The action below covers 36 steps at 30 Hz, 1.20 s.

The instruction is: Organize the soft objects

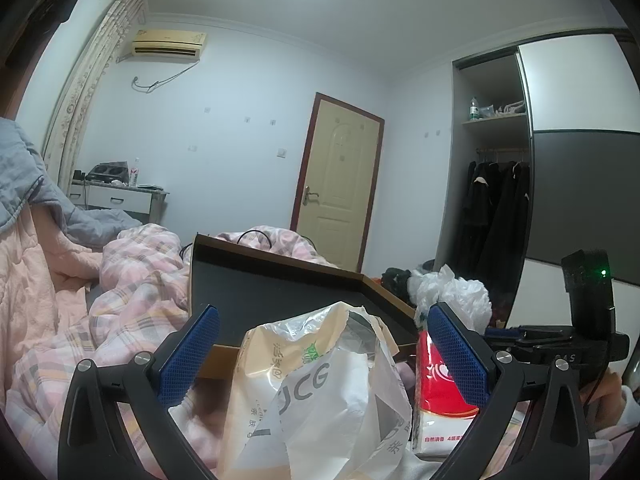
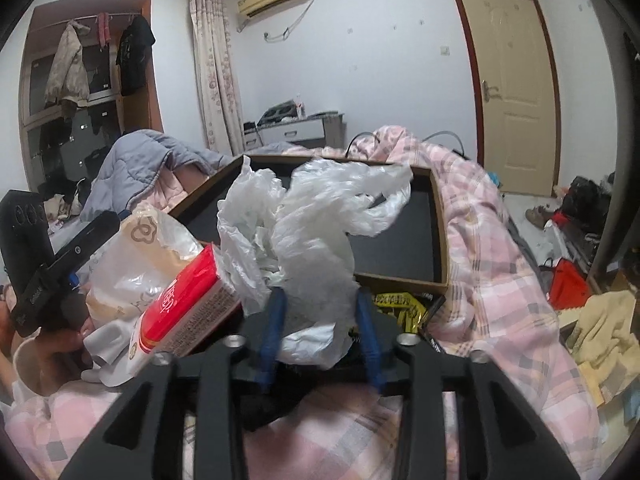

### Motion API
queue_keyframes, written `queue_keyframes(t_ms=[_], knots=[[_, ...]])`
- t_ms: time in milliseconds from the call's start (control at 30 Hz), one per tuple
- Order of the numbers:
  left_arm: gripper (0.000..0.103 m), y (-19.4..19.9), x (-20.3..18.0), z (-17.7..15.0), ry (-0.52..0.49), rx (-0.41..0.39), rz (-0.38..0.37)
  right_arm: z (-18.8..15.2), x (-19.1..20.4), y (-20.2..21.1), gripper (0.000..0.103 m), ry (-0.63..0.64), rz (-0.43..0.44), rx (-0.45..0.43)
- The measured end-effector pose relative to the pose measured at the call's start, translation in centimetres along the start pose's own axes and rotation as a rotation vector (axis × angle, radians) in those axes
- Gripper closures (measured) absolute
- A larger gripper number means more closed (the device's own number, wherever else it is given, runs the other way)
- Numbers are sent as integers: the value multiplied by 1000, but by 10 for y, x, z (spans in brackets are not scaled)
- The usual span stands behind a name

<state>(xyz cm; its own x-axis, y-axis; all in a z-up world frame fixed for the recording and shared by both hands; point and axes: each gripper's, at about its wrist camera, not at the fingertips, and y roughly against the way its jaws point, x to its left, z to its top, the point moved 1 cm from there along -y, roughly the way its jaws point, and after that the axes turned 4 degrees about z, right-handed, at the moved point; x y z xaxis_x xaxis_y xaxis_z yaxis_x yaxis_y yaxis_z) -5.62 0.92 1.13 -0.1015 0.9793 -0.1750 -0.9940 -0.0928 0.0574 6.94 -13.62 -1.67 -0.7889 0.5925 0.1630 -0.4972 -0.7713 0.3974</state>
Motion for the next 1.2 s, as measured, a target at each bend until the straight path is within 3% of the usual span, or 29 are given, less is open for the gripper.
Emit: queue_keyframes(t_ms=[100, 300, 700, 1200], knots=[[0, -1, 0, 0, 0, 2, 3, 1, 1, 9, 42, 3, -21, -65], [0, -2, 1, 0, -9, 6, 16, 2, 6, 22, 20, 22, -68, -173], [0, -3, -3, 0, -27, 9, 25, 5, 0, 28, 13, -4, -107, -285], [0, -2, -11, -1, -68, 7, 52, 3, -5, 27, 11, -27, -110, -275]])
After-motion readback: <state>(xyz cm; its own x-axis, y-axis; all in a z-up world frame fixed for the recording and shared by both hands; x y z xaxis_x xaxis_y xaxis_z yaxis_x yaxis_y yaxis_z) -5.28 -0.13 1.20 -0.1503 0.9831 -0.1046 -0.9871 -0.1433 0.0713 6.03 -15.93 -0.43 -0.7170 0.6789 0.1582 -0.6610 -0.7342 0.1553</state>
